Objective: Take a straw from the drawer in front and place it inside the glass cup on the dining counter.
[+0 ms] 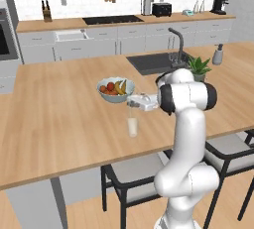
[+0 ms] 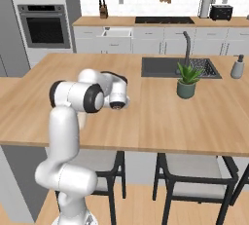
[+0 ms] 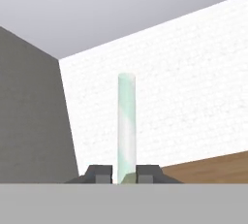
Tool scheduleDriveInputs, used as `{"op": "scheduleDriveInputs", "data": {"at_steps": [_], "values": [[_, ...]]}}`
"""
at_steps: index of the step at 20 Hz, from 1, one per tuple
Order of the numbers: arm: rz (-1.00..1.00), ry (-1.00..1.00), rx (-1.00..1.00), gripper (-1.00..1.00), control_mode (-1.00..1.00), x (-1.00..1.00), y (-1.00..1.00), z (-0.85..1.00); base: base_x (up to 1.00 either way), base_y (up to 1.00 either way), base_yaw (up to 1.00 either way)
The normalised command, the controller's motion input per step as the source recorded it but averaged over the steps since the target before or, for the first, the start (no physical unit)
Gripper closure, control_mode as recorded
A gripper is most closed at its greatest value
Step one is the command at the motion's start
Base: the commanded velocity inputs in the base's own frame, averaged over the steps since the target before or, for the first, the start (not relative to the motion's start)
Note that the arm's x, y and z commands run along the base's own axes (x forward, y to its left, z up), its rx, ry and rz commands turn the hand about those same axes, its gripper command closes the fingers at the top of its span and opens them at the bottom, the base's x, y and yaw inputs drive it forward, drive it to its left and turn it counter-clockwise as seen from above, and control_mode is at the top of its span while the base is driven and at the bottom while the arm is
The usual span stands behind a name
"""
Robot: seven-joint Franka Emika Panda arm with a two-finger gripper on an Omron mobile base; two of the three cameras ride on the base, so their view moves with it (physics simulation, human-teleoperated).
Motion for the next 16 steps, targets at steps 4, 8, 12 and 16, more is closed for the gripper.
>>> {"op": "scheduleDriveInputs", "data": {"at_steps": [4,8,12,16], "values": [[0.00,0.04,0.00,1.00,-1.00,0.17,0.00,-0.28,0.00,0.00,0.00],[0.00,0.00,0.02,1.00,-1.00,-0.67,0.00,-0.01,0.00,0.00,0.00],[0.00,0.00,0.07,1.00,-1.00,-0.89,0.00,0.00,0.00,0.00,0.00],[0.00,0.00,0.04,1.00,-1.00,-0.58,0.00,0.00,0.00,0.00,0.00]]}}
